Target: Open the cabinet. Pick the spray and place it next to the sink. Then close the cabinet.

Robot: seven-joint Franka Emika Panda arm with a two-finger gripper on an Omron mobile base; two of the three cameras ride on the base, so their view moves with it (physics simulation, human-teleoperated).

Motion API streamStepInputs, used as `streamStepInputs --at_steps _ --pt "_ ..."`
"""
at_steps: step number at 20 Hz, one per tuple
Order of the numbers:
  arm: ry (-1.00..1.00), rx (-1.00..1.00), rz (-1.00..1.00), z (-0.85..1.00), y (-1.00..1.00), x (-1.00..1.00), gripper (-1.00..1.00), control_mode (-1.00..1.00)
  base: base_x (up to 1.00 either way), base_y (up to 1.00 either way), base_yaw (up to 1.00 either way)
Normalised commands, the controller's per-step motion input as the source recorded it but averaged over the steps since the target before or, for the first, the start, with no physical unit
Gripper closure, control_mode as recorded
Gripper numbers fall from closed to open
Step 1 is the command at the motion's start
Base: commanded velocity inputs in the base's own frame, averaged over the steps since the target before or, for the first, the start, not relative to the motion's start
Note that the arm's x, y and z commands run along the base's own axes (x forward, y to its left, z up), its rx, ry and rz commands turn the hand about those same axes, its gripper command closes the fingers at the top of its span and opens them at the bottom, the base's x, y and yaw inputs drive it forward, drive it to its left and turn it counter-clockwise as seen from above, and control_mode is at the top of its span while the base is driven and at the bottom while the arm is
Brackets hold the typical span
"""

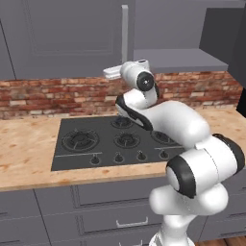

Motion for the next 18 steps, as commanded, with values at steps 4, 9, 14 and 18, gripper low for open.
streamStepInputs --at_steps 4,9,14,18 --pt "0.22 0.00 0.06 0.37 -0.04 0.23 -1.00 -1.00 0.00 0.00 0.00" --pt "0.15 0.00 0.03 0.29 0.00 -0.01 -1.00 -1.00 0.00 0.00 0.00" --pt "0.05 0.00 0.01 0.22 0.00 -0.18 -1.00 -1.00 0.00 0.00 0.00" --pt "0.00 0.00 0.00 0.29 0.00 -0.59 -1.00 -1.00 0.00 0.00 0.00"
